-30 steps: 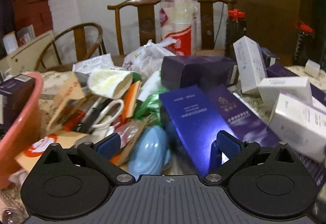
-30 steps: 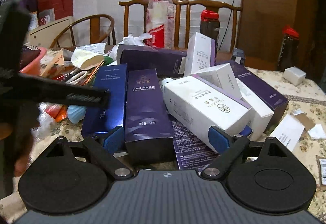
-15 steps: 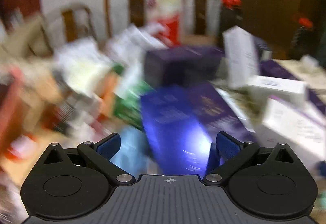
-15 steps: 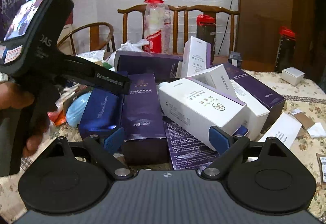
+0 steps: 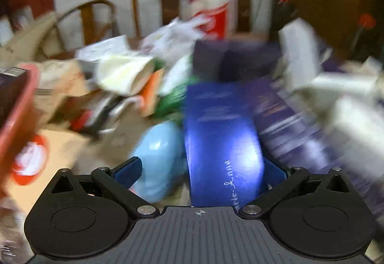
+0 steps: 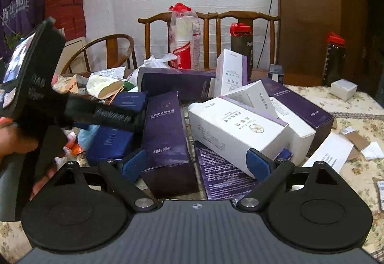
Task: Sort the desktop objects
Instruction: 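Grasp the blue Marie Anne box with the left tool while the right grasps the purple lotion box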
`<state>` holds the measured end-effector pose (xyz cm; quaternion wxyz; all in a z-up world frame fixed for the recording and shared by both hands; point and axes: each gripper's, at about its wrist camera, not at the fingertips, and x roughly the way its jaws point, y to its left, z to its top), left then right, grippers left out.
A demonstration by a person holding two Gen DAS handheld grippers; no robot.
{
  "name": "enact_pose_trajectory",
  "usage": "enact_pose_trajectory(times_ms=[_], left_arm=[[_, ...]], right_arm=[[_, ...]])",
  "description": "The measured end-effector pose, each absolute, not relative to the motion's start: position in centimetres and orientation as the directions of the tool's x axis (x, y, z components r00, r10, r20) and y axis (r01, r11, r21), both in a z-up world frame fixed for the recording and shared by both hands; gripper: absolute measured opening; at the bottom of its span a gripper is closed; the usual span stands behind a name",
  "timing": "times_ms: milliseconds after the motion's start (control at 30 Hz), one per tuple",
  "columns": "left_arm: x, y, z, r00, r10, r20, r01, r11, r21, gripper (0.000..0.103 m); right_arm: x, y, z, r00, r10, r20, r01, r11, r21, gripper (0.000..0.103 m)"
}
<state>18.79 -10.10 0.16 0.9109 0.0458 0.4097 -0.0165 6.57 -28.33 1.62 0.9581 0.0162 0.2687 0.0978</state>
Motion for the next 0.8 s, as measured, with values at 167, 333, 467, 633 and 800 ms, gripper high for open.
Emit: enact_pose_trajectory(times_ms=[167, 333, 467, 633, 800], left_arm=[[17.8, -8.7, -2.3, 0.63, -0.009, -0.777, 0.14, 0.985, 0.102, 0.103], [17.6, -6.8, -3.1, 0.639, -0.063, -0.767, 0.147, 0.988, 0.042, 0.103], [17.4, -7.7, -3.2, 0.668, -0.069, -0.741, 0.184, 0.98, 0.075, 0.103], [18.5, -8.4, -3.1, 0.671, -0.074, -0.737, 0.205, 0.975, 0.089, 0.103], [18.7, -8.2, -3.2, 0.687, -0.098, -0.72, 0.204, 0.977, 0.062, 0.103]], right_arm=[[7.0, -27.6, 1.2, 0.826, 0.215, -0.521, -0.191, 0.976, 0.099, 0.092], [8.0, -26.5, 2.3, 0.823, 0.258, -0.506, -0.246, 0.965, 0.092, 0.092], [10.8, -26.0, 3.2, 0.793, 0.299, -0.531, -0.275, 0.953, 0.125, 0.092], [14.7, -26.2, 2.1, 0.714, 0.357, -0.603, -0.263, 0.934, 0.242, 0.092], [16.9, -25.0, 1.5, 0.718, 0.258, -0.646, -0.221, 0.965, 0.14, 0.092]])
